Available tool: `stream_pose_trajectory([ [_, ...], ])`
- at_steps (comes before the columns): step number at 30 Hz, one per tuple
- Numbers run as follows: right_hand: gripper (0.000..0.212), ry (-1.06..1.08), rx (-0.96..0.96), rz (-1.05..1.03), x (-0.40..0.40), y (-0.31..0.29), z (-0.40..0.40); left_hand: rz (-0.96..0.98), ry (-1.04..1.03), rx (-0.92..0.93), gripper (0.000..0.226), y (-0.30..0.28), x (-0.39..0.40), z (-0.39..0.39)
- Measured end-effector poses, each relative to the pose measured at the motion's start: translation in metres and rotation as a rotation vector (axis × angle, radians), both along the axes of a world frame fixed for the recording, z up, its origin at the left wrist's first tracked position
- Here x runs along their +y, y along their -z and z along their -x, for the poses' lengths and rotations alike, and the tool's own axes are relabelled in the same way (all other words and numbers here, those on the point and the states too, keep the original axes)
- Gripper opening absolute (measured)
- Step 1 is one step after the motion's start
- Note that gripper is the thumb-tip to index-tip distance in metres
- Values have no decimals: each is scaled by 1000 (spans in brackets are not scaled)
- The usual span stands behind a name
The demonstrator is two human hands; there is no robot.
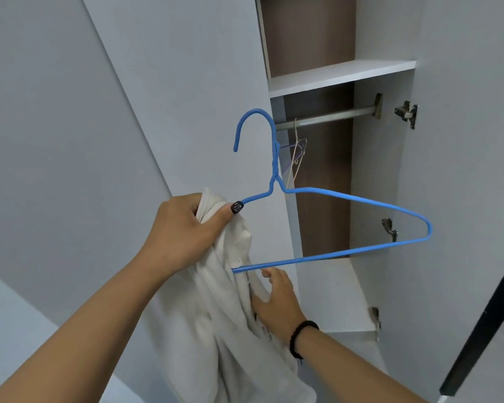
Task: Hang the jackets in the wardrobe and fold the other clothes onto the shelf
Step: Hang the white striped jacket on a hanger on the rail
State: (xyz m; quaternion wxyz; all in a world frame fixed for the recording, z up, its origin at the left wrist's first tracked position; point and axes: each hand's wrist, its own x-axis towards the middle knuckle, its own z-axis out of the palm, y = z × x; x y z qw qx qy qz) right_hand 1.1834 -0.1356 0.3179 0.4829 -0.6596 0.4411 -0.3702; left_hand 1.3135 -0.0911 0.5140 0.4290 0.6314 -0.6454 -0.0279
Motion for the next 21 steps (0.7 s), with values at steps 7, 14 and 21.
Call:
stream_pose_trajectory([
  [7, 26, -50, 403, 189, -31, 13, -9, -71, -104, 3, 52, 14, 28, -55],
  [14, 29, 74, 553, 419, -54, 20, 22, -64, -191, 42, 51, 47, 66, -101],
  [21, 13, 190, 630, 206, -74, 21, 104, -43, -242, 59, 60, 41, 83, -150],
])
